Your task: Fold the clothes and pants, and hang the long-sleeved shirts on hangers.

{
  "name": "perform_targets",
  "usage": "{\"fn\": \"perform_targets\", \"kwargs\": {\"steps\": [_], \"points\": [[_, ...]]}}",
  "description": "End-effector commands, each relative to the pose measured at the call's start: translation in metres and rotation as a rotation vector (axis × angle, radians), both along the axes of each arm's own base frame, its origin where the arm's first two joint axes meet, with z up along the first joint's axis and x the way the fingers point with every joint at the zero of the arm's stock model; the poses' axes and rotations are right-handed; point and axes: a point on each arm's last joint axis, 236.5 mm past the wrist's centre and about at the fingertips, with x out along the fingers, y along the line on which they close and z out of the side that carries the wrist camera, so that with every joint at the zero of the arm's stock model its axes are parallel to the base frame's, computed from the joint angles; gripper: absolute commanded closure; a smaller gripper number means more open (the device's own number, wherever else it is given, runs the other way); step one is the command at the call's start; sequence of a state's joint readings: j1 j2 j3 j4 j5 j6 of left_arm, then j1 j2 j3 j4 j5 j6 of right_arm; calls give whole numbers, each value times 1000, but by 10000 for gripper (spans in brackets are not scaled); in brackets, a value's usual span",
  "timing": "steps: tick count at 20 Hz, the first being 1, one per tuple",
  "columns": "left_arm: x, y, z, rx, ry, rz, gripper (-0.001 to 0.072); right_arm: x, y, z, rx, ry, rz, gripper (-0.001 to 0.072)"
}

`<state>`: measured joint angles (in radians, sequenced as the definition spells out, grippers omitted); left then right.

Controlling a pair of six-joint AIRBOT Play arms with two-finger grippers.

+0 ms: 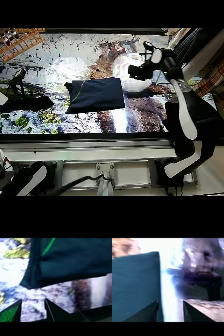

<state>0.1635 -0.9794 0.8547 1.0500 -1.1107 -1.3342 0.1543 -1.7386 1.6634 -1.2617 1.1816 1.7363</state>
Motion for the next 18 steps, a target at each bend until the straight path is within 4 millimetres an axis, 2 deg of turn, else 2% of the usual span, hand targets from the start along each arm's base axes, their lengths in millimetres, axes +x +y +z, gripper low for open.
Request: {"fn": "perform_targets", "kwargs": {"steps": [1,5,8,10,18], "points": [[18,-26,25,-150,-89,16,400,-2,-16,-20,117,16,-10,258],[19,-27,26,-158,-90,22,400,-6,5,-51,230,65,-4,249],[19,-27,26,-158,-90,21,400,-4,30,-63,362,106,-28,247],[19,-27,26,-158,-90,21,400,-2,37,-70,391,118,-38,247],[19,-27,26,-158,-90,21,400,3,72,-73,370,56,-8,248]]}}
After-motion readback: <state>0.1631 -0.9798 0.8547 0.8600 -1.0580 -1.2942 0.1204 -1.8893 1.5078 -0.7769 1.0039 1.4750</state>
